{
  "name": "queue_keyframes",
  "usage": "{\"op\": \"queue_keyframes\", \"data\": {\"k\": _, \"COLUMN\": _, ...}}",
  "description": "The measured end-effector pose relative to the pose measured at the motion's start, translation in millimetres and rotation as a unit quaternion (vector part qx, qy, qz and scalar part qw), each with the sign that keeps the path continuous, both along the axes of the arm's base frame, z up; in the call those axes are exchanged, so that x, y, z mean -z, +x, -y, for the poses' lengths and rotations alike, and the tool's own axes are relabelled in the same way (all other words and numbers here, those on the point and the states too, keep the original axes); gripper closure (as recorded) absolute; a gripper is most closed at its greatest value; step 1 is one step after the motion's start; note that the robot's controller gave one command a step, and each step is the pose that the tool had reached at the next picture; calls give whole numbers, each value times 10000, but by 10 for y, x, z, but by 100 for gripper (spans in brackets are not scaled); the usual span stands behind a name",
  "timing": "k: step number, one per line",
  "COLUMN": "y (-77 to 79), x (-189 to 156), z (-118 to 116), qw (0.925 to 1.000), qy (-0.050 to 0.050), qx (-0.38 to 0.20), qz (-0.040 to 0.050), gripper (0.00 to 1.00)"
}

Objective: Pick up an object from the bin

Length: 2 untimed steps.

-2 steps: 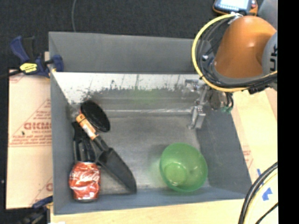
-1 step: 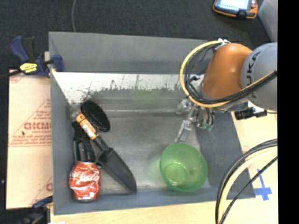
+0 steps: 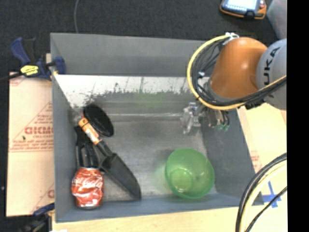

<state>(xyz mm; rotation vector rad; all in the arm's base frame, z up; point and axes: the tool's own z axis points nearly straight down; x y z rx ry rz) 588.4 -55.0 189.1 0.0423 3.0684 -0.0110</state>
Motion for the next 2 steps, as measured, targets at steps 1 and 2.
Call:
{"op": "queue_keyframes", "data": {"k": 1, "y": 0, "x": 0, "z": 0, "qw": 10000, "qy": 0, "qx": 0, "qz": 0, "gripper": 100}}
{"op": "queue_keyframes", "data": {"k": 2, "y": -496, "x": 346, "z": -358, "qw": 9992, "qy": -29, "qx": -397, "qz": 6, "gripper": 100}}
